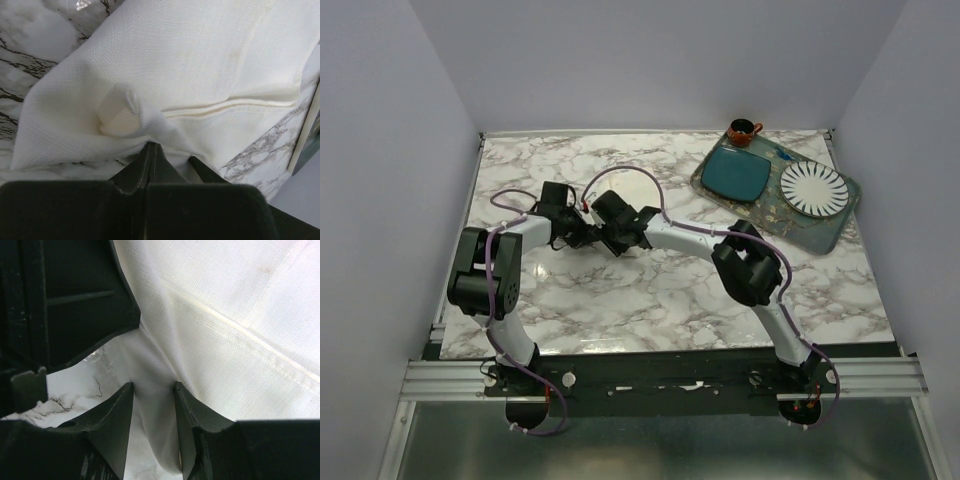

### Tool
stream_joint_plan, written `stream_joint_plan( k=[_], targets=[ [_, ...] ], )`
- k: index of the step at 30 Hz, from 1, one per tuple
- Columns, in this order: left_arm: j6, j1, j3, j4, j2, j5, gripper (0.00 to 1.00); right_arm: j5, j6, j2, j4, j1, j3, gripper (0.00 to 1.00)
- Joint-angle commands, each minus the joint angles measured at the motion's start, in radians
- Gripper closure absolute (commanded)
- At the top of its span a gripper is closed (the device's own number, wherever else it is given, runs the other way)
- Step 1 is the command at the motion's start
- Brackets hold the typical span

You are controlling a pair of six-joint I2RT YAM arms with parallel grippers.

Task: Fold the napkin, place the utensils inside, and roll it up
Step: Roll the napkin with the utensil

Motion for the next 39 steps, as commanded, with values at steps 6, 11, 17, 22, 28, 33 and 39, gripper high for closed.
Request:
stream_joint_plan(
  k=[6, 11, 17, 22, 28, 33, 39],
  targets=[
    [0.085, 0.08, -0.05, -0.087, -0.118, -0.023, 0.82, 0.019, 0.029, 0.145, -0.153, 0.009, -0.088, 0.83],
    [0.134, 0.094, -0.058, -0.145, -0.236, -0.051, 0.66, -0.218, 0.076, 0.113, -0.157, -0.001, -0.057, 0.94],
    [0.099, 0.077, -0.142, -0.144, -0.321, -0.003, 0.49, -0.67, 0.187, 0.098, -0.135, -0.078, -0.014, 0.99],
    [0.036, 0.029, -0.182, -0.089, -0.325, -0.02, 0.41, -0.916, 0.292, 0.141, -0.099, -0.167, 0.003, 1.0],
    [-0.01, -0.034, -0.144, -0.111, -0.252, -0.057, 0.4, -1.051, 0.368, 0.196, -0.09, -0.224, 0.033, 0.99],
    [-0.024, -0.038, -0.124, -0.153, -0.223, -0.126, 0.4, -1.099, 0.398, 0.216, -0.07, -0.25, 0.032, 1.0],
    [-0.001, -0.034, -0.052, -0.208, -0.137, -0.201, 0.46, -1.076, 0.394, 0.213, -0.072, -0.252, 0.036, 1.0]
  ],
)
